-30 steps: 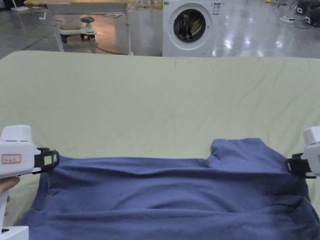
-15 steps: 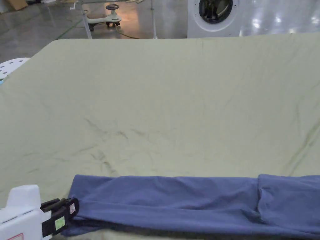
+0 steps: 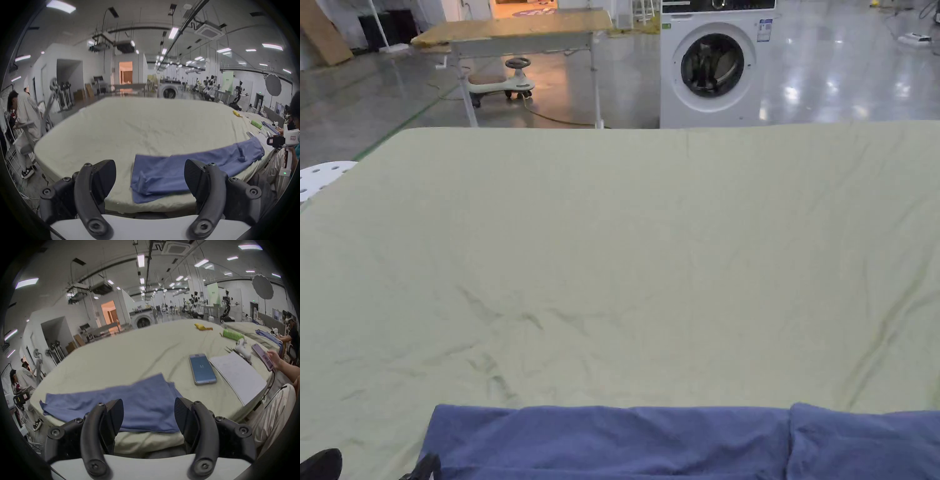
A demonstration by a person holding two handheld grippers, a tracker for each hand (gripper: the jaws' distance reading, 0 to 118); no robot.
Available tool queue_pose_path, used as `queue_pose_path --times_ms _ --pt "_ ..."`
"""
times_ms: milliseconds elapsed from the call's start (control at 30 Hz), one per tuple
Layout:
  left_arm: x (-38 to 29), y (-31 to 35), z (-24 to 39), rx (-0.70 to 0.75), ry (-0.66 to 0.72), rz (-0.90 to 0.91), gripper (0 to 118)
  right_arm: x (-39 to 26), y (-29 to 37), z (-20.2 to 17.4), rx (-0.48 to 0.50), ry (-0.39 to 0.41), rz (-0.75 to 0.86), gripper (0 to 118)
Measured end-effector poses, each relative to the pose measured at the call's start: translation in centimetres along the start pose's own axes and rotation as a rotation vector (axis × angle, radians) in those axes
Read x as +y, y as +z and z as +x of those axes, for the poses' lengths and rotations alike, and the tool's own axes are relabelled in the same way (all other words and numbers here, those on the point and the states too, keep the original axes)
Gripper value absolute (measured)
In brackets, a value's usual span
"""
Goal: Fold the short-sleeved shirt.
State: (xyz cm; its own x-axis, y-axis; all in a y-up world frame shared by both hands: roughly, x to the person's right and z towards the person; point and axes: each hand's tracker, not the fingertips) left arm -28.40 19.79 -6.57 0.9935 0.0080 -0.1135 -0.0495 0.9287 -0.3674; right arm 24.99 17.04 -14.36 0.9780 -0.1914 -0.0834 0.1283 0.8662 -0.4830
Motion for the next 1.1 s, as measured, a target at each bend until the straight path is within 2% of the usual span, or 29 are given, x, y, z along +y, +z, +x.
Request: queue_pose_path --times_ms 67,133,167,200,233,367,433,567,600,667,700,733,767,800,900,1033,1067,1100 --pt "1.2 1.1 1.1 0.027 0.0 0.01 87 0.6 0.6 -1.7 0.046 0.025 0.033 68" --pt "1.9 2.0 1.9 0.024 0.005 0.043 74 1.1 0.8 -3.1 0.084 0.044 0.034 52" --pt "2.1 2.3 2.1 0.01 0.015 0.055 61 1.1 0.8 -3.7 0.09 0.056 0.038 37" --pt "2.5 2.6 2.7 -0.012 0.028 0.073 39 1.2 0.8 -4.3 0.094 0.072 0.04 15" --pt "2.6 2.7 3.0 -0.022 0.043 0.08 27 1.2 0.7 -4.9 0.099 0.086 0.033 7" --pt "2.7 2.6 3.4 -0.049 0.068 0.091 0 0.7 0.3 -5.5 0.127 0.144 0.02 0" --pt "2.7 2.5 3.4 -0.049 0.07 0.087 0 0.6 0.3 -5.6 0.129 0.167 0.006 0" --pt "2.6 2.0 2.6 -0.029 0.103 0.066 0 0.9 0.5 -5.5 0.133 0.162 0.01 0" --pt "2.7 1.6 1.9 -0.018 0.138 0.04 6 1.0 0.5 -5.4 0.136 0.154 0.01 0" --pt "2.4 0.4 0.4 -0.024 0.205 -0.017 39 1.1 0.3 -5.0 0.144 0.135 0.01 0" --pt "2.0 -0.7 -0.7 -0.041 0.247 -0.058 48 1.2 0.1 -4.7 0.15 0.126 0.01 0" --pt "1.5 -2.0 -1.7 -0.066 0.278 -0.091 48 1.2 0.0 -4.5 0.154 0.113 0.008 0" --pt "0.9 -3.3 -2.7 -0.096 0.313 -0.13 76 1.1 -0.1 -4.3 0.158 0.102 0.005 0" --pt "0.2 -4.7 -3.7 -0.13 0.355 -0.171 98 1.1 -0.2 -4.2 0.162 0.092 0.002 0" --pt "-2.3 -9.0 -6.6 -0.148 0.511 -0.255 99 0.8 0.0 -3.9 0.164 0.082 -0.001 0" --pt "-5.5 -13.4 -10.2 -0.214 0.833 -0.317 98 0.2 0.4 -3.7 0.163 0.093 -0.018 0" --pt "-6.2 -14.0 -10.6 -0.239 0.893 -0.324 97 -0.1 0.5 -3.7 0.161 0.097 -0.024 0" --pt "-6.9 -14.5 -10.9 -0.276 0.975 -0.303 91 -0.3 0.6 -3.7 0.157 0.1 -0.029 0"
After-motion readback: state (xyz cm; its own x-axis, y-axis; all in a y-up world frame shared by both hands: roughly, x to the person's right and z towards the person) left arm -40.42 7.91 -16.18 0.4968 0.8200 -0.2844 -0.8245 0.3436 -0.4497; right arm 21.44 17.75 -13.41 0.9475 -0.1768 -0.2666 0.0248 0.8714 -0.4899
